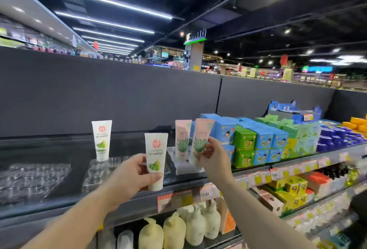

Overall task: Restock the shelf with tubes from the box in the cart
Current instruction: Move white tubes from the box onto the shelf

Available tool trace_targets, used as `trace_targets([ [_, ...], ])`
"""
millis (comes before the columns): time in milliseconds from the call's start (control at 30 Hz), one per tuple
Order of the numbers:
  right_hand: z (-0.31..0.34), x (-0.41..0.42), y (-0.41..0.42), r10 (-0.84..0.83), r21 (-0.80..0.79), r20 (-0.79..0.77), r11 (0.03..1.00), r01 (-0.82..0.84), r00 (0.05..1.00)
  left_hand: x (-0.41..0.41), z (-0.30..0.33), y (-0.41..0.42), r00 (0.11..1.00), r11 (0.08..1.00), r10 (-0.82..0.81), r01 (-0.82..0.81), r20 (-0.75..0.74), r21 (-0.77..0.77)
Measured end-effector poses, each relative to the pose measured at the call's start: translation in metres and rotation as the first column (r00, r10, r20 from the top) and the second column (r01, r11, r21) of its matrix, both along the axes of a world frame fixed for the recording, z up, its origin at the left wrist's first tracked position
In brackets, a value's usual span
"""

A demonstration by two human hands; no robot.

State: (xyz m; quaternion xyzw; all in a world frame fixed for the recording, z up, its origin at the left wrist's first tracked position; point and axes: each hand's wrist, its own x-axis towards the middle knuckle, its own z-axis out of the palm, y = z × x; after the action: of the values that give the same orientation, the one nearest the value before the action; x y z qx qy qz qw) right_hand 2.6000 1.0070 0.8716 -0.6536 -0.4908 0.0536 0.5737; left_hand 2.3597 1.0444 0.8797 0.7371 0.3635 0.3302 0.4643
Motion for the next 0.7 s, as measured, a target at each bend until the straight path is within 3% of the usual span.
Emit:
trace_targets([
  [433, -0.012, -0.003, 0.009, 0.012, -0.083, -0.046, 0.996, -0.016, 0.999, -0.002, -0.001, -0.002, 1.000, 0.996, 0.005, -0.002, 0.031, -0.088],
  [633, -0.007, -0.007, 0.006, -0.050, -0.127, 0.011, 0.991, 0.051, 0.999, -0.006, -0.001, -0.003, 0.997, 0.994, 0.014, -0.007, 0.070, -0.110],
  [700, -0.004, -0.013, 0.000, -0.101, -0.072, 0.018, 0.992, 0.102, 0.995, -0.008, -0.001, -0.004, 0.997, 0.994, 0.017, -0.008, 0.078, -0.106],
])
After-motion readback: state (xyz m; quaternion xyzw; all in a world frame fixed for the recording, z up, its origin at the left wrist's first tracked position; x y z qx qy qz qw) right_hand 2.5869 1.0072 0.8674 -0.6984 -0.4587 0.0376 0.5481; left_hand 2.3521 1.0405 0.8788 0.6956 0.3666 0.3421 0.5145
